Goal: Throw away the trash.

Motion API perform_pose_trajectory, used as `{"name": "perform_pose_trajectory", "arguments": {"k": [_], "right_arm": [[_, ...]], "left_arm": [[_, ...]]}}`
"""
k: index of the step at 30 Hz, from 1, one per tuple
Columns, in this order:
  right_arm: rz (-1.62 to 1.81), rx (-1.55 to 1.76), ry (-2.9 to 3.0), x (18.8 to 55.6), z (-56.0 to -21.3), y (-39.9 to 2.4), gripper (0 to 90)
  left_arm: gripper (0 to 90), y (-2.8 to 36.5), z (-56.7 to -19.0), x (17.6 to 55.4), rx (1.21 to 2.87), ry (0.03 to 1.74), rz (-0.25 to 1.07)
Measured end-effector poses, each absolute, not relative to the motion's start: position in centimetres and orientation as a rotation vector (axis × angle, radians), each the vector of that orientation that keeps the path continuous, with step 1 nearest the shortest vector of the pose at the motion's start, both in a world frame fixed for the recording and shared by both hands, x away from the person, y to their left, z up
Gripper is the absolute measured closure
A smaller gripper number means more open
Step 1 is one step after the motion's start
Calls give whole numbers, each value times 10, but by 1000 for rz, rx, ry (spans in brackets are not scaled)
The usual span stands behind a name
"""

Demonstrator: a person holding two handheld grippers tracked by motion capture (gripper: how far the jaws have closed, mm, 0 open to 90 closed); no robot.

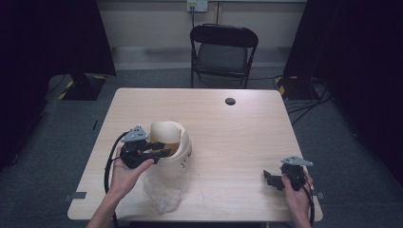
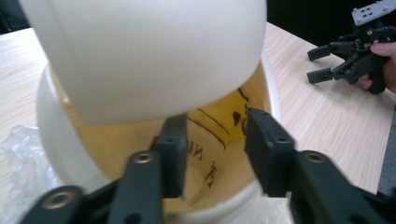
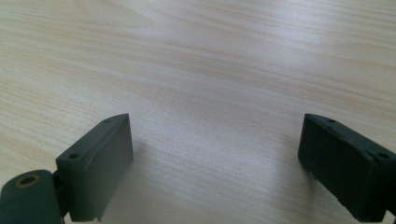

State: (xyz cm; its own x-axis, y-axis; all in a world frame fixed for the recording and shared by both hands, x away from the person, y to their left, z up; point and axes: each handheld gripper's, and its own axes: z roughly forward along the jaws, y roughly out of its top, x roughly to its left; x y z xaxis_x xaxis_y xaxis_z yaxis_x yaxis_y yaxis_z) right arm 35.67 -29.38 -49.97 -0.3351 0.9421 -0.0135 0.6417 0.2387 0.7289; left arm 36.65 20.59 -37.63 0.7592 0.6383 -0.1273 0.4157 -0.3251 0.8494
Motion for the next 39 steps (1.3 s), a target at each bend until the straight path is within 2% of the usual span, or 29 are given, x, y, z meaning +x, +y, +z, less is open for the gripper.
{"name": "perform_pose_trajectory", "arguments": {"k": [9,16,20,30,34,39], "right_arm": [[881,1446,2063,357,-500,-294,94],[880,1448,2063,357,-500,-294,94],[881,1447,2063,357,-500,-294,94],[880,1448,2062,357,-500,-294,94],[881,1446,2063,357,-500,-294,94],[881,1446,2063,357,-500,-294,94]], "left_arm": [[581,229,-365,355,1913,814,312],[479,252,-365,350,1865,811,324],[381,262,-367,347,1864,836,350],[270,293,-387,346,1814,994,352],[210,297,-394,344,1883,1009,401],[186,305,-406,344,1890,1082,436]]}}
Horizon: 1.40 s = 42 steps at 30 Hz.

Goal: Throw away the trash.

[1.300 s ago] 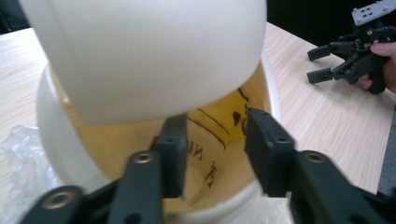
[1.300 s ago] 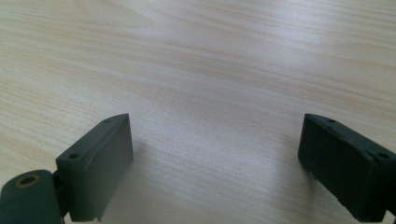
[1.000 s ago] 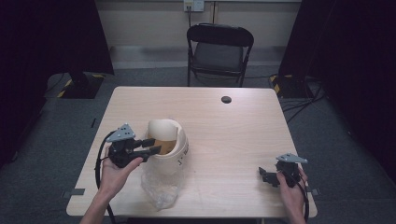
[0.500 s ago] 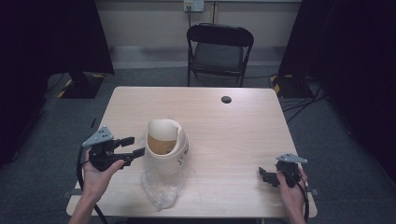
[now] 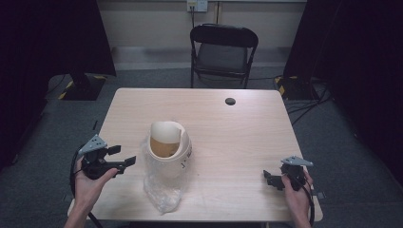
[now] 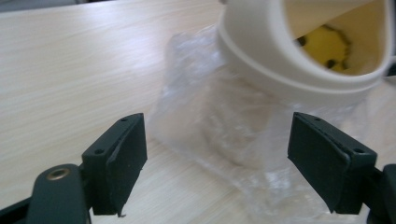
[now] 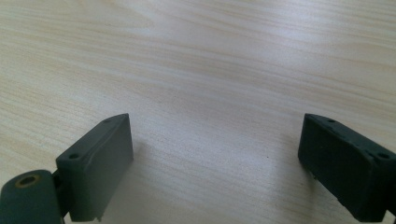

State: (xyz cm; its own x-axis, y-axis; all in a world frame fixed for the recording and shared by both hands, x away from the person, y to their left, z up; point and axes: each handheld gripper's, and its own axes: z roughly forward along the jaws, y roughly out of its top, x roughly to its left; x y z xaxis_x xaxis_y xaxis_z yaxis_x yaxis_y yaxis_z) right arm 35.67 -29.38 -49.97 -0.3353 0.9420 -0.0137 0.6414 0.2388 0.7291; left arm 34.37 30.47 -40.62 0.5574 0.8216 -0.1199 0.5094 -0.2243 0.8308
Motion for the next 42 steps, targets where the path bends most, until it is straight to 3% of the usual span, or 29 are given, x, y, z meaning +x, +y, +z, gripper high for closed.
{"name": "perform_pose_trajectory", "arguments": {"k": [22,27,42], "right_arm": [[881,1447,2063,357,-500,-294,94],[881,1446,2063,357,-500,-294,94],[881,1447,2063,357,-500,-294,94]], "left_arm": [[181,357,-478,353,1881,1382,364],[206,347,-486,355,1983,1374,422],[146,337,-502,354,1969,1331,575]]}}
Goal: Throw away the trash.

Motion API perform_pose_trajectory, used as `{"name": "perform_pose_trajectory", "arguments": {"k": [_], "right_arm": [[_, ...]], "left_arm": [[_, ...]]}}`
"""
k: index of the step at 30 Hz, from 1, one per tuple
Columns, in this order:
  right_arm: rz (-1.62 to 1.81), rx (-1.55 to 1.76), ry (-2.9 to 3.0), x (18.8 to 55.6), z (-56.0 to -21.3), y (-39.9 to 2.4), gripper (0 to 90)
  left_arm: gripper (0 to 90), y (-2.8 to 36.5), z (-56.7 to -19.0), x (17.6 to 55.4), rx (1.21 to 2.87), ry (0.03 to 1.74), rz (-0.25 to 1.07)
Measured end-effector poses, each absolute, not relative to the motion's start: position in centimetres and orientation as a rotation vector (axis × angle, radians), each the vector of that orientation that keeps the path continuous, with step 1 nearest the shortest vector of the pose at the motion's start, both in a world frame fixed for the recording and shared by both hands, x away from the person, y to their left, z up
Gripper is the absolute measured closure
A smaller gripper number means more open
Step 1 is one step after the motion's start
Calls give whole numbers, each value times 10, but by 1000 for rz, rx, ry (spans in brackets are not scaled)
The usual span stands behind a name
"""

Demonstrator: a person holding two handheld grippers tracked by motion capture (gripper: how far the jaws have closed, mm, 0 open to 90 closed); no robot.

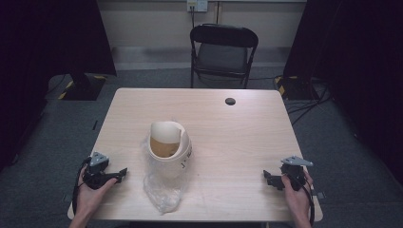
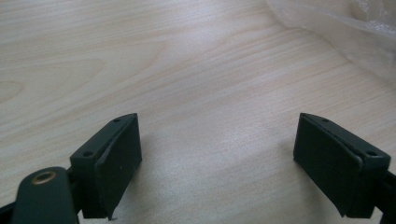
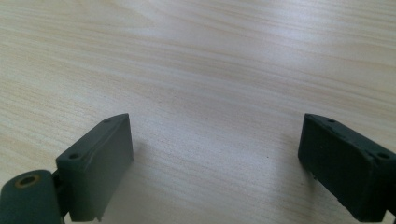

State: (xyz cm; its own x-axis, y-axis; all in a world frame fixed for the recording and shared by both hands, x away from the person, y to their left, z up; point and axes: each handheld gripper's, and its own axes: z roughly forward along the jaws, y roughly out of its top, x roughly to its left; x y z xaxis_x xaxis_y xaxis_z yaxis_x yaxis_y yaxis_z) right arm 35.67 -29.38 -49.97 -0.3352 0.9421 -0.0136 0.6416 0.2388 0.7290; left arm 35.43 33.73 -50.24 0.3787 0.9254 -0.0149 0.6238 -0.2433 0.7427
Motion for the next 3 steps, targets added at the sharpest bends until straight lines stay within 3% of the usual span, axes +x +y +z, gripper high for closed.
{"name": "perform_pose_trajectory", "arguments": {"k": [3], "right_arm": [[881,1446,2063,357,-500,-294,94]], "left_arm": [[146,337,-502,354,1968,1331,573]]}}
